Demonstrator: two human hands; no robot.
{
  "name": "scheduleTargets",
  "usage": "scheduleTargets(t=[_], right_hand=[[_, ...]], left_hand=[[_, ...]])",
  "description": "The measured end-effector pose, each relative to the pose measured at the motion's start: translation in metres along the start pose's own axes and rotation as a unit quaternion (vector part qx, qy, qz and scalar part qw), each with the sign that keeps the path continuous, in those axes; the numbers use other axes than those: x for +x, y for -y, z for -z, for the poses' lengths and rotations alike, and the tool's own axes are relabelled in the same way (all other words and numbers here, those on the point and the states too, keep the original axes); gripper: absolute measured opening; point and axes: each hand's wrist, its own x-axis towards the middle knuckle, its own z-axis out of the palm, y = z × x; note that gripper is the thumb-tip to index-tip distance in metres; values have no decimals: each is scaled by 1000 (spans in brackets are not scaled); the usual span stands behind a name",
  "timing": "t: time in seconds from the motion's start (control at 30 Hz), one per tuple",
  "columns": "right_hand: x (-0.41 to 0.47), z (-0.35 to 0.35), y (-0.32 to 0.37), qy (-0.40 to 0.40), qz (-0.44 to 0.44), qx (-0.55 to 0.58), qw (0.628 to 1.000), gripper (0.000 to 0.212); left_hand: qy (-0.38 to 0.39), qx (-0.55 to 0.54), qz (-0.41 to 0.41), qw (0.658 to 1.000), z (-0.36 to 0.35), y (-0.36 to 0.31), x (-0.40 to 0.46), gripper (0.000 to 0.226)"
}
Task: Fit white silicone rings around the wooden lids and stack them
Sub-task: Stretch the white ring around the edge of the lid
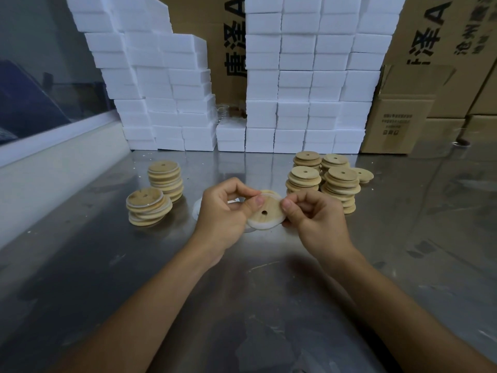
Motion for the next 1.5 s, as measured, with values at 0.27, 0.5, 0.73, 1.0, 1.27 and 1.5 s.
scheduleTargets(t=[0.27,0.5,0.73,1.0,1.27,1.5], right_hand=[[-2,-2,0,12,-28,37,999,7],[-2,-1,5,-4,2,-3,1000,22],[-4,2,0,-22,126,-230,965,13],[-7,-11,-3,-45,26,-77,996,13],[-4,-7,4,-41,-25,21,999,12],[-6,-8,9,-33,-34,60,997,8]], left_hand=[[-43,-58,65,995,3,-5,1,20],[-14,-63,87,994,0,-7,-1,15],[22,137,-56,989,4,-9,0,19],[-21,97,-15,995,0,-1,2,23],[-22,23,44,999,-1,-7,0,18],[-35,-8,67,997,0,-12,-1,19]])
